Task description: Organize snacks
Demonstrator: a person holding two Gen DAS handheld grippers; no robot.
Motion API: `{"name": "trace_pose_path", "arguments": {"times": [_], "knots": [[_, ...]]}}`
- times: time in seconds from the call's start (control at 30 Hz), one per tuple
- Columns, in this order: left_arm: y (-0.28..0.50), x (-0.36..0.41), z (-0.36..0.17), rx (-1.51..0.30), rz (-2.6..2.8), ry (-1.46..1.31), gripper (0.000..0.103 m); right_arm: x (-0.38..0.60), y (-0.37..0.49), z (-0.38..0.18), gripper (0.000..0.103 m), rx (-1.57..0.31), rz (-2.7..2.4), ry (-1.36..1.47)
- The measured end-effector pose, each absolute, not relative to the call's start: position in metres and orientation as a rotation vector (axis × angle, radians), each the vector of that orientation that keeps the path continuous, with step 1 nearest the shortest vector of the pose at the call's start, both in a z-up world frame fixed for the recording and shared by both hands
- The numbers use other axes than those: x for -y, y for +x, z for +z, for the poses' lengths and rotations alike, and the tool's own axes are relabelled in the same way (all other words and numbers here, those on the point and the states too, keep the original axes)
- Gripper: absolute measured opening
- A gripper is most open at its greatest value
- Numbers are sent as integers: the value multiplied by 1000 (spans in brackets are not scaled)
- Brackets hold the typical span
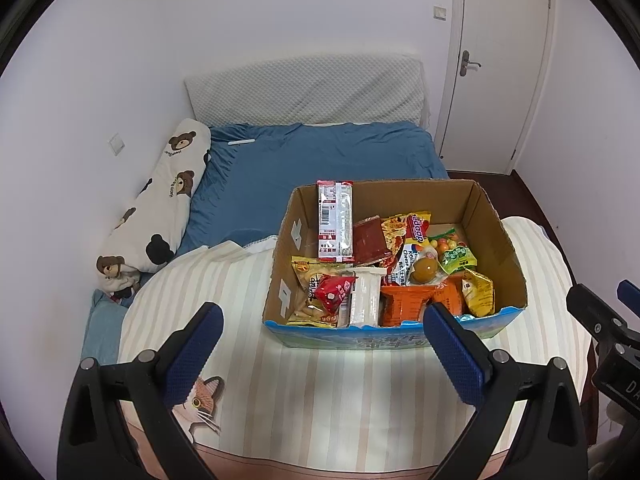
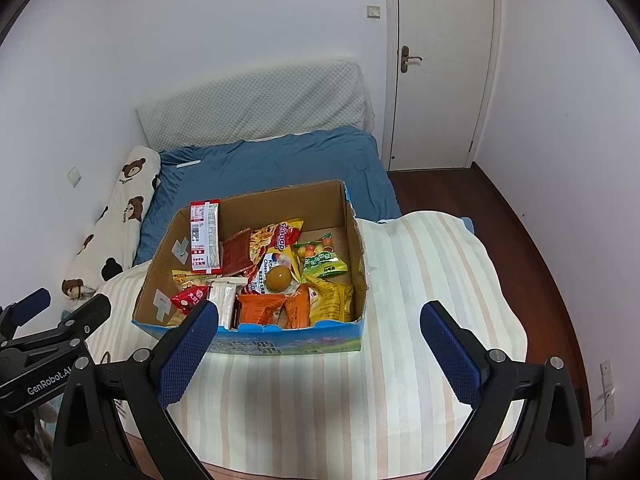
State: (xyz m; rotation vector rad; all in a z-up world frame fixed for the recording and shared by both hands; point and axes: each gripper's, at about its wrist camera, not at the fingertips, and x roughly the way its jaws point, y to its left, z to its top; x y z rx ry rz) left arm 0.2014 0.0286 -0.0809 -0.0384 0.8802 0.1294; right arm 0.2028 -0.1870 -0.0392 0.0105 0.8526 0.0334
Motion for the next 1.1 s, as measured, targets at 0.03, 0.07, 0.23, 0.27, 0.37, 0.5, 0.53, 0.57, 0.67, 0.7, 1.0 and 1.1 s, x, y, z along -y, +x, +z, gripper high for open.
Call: {"name": "trace_pose_path", "arguments": {"times": [0.03, 0.07, 0.23, 0.27, 0.37, 0.5, 0.53, 0.57, 0.67, 0.7, 1.0, 1.1], "knots": [[201, -28, -81, -879, 130, -38, 103, 187, 203, -39, 103, -854, 32, 8], [201, -28, -81, -879, 131, -36, 103, 187, 203, -39, 103, -855, 31, 7], [201, -28, -80, -882, 126, -41, 103, 187, 202, -38, 103, -856, 30, 9], [201, -28, -81, -882, 126, -42, 103, 187, 202, -38, 103, -855, 28, 7], [199, -27, -80, -884, 122, -39, 103, 187, 200, -38, 103, -856, 28, 8], [198, -26, -81, -889, 116, -37, 103, 187, 200, -38, 103, -855, 26, 9], [199, -26, -81, -889, 114, -37, 103, 187, 200, -37, 103, -854, 27, 10], [198, -26, -81, -887, 114, -36, 103, 187, 200, -38, 103, -854, 27, 9], [198, -26, -81, -888, 112, -37, 103, 186, 199, -38, 103, -847, 26, 3], [197, -26, -81, -886, 112, -36, 103, 186, 198, -38, 103, -847, 26, 4], [197, -25, -80, -889, 109, -35, 103, 184, 195, -38, 103, -853, 31, 6], [196, -25, -80, -889, 108, -35, 103, 184, 194, -38, 103, -855, 34, 8]]}}
